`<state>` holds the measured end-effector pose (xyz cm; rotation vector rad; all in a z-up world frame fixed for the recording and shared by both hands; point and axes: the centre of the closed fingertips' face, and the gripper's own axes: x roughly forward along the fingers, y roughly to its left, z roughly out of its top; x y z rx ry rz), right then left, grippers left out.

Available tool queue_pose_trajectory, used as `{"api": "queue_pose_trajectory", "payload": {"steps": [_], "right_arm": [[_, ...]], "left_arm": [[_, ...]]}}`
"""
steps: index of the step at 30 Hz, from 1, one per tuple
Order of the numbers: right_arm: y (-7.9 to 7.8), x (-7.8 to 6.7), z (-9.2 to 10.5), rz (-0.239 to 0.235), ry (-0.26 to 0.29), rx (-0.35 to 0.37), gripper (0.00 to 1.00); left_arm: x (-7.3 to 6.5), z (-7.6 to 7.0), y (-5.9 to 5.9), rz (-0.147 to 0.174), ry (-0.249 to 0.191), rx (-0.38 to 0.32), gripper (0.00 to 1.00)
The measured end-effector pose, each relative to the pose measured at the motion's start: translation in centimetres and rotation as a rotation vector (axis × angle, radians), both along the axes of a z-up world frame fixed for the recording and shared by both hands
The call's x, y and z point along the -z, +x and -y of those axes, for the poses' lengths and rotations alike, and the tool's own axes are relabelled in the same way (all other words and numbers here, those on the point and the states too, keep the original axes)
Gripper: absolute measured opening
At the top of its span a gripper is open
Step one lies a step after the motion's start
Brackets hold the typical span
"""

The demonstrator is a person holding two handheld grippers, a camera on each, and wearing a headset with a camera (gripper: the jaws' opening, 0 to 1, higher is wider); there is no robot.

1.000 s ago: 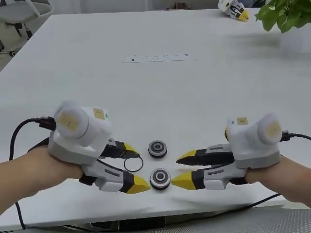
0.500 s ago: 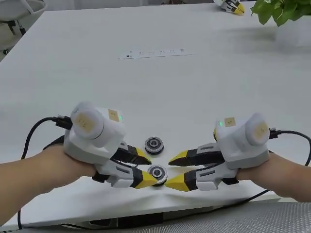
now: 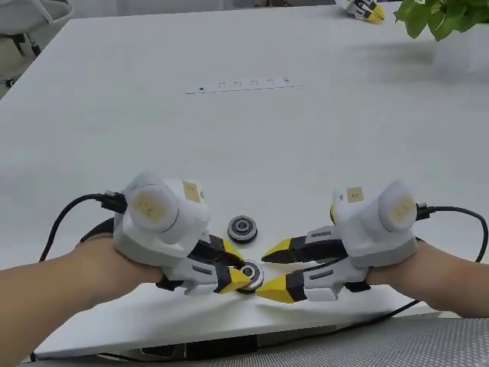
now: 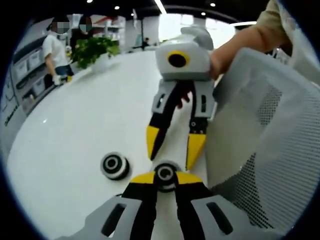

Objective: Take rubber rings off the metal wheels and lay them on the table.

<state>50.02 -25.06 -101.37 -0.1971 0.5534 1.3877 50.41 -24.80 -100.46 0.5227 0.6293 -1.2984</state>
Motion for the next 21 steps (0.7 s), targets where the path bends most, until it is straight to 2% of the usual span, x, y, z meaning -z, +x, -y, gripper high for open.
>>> {"api": "queue_pose_trajectory", "payload": {"steps": [9,21], "right_arm": [[-0.03,0.41,-0.37,0.018,-0.016,-0.025,0.29],[-0.14,0.56,-0.38,0.04,-0.02,-0.033,0.23]], "left_arm": [[0.04,0.19,-0.02,0.022,0.0,-0.014,0.13],[0.01,0.23,0.08,0.029,-0.016,-0.031,0.13]]}}
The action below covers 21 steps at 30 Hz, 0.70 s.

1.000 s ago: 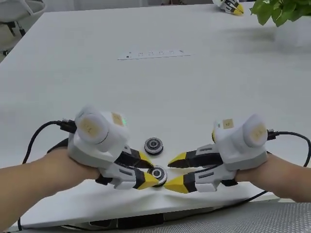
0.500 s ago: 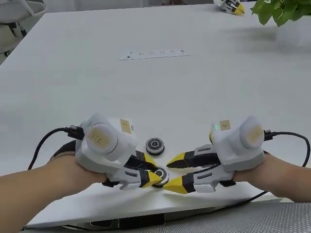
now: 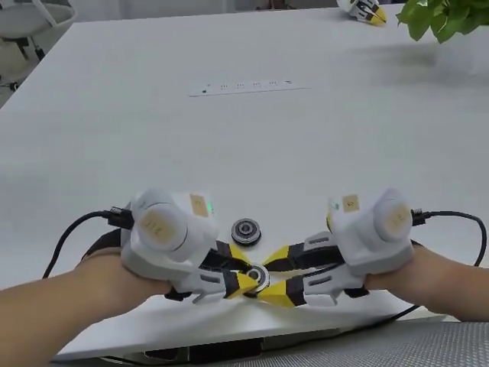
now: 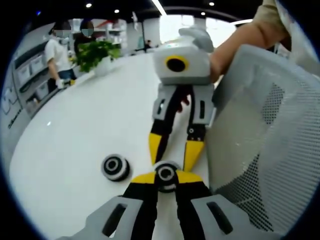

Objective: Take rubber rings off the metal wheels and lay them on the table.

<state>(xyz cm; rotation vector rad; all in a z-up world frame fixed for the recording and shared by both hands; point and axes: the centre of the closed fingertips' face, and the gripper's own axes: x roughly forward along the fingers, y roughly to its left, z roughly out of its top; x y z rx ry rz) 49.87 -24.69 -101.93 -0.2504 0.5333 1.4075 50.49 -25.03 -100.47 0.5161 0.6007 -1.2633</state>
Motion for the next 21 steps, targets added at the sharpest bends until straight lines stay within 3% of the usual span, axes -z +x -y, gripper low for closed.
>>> {"api": "queue_pose_trajectory", "payload": {"steps": [21], "right_arm": [[0.08,0.13,0.78,0.029,-0.019,0.012,0.14]], "left_arm": [[-0.01,0.08,0.04,-0.001,-0.017,-0.011,0.13]]}}
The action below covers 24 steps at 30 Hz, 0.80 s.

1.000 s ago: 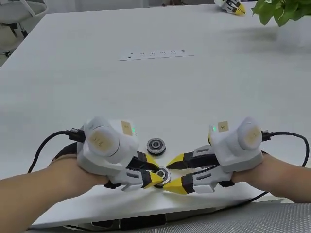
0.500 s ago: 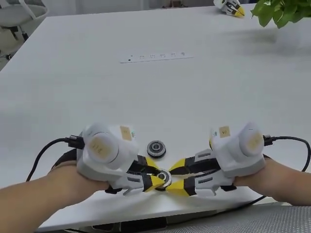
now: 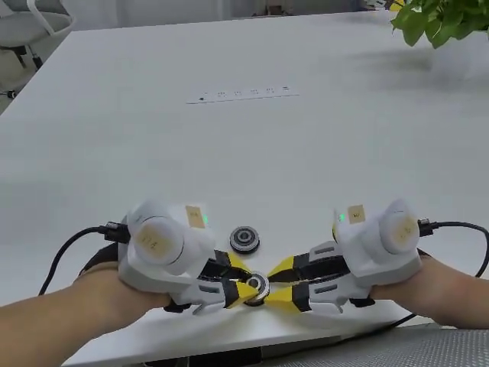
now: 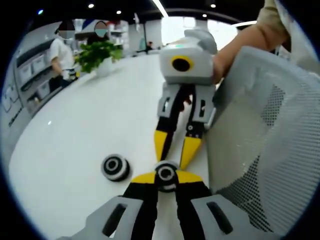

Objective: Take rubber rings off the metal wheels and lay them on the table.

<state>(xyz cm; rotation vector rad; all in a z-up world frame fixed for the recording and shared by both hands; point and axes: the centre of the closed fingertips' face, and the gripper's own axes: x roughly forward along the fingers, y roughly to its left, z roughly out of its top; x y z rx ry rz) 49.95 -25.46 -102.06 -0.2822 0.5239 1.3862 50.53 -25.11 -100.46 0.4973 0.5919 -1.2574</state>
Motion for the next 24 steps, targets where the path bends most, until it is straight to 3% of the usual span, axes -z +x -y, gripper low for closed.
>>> {"api": "queue_pose_trajectory", "payload": {"steps": [15,18,24], "right_arm": [[-0.08,0.06,0.16,-0.01,0.0,0.009,0.11],[0.19,0.22,0.56,-0.028,-0.001,0.039,0.01],[0.2,0.26,0.53,-0.092,0.011,0.071,0.0]], "left_arm": [[0.05,-0.04,0.02,-0.006,-0.011,-0.003,0.12],[0.06,-0.03,0.02,-0.01,-0.013,-0.006,0.12],[0.06,-0.04,0.01,-0.008,-0.011,-0.007,0.12]]}}
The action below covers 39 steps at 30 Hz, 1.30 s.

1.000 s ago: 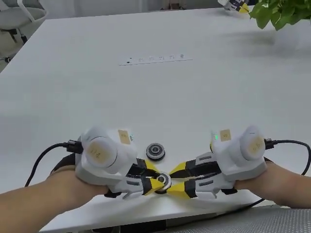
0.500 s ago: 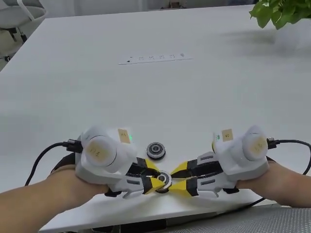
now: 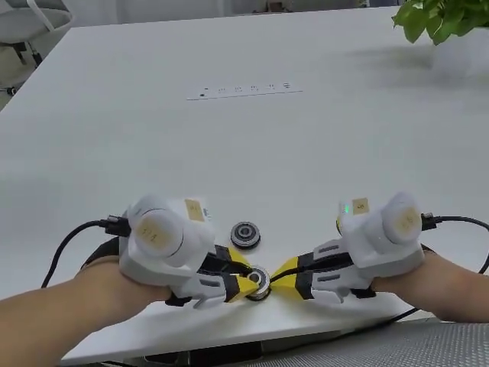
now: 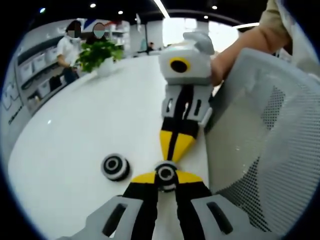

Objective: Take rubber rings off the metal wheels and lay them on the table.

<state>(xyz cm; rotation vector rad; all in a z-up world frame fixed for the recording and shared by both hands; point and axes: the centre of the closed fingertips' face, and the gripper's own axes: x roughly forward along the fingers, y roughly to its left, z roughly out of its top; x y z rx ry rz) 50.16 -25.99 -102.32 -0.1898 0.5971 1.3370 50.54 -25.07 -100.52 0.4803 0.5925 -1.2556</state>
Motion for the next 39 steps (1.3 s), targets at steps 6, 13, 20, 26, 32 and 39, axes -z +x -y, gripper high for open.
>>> {"api": "queue_pose_trajectory", "payload": {"steps": [6,13,20,26,32,39], "right_arm": [[0.3,0.1,0.1,-0.107,0.036,0.085,0.0],[0.7,-0.3,0.6,-0.231,0.087,0.164,0.0],[1.3,-1.1,0.4,-0.264,0.137,0.205,0.0],[1.1,-1.5,0.2,-0.281,0.17,0.202,0.0],[1.1,-1.7,0.1,-0.297,0.184,0.21,0.0],[0.7,-2.1,-0.5,-0.298,0.194,0.188,0.0]], "left_arm": [[0.0,0.0,0.0,0.014,0.008,0.009,0.12],[0.0,0.1,0.0,0.017,0.012,0.007,0.12],[0.0,0.1,0.0,0.014,0.017,0.0,0.12],[0.0,0.1,0.1,0.015,0.02,-0.006,0.12],[0.0,0.1,0.2,0.016,0.026,-0.011,0.12],[0.0,0.1,0.2,0.021,0.04,-0.012,0.12]]}}
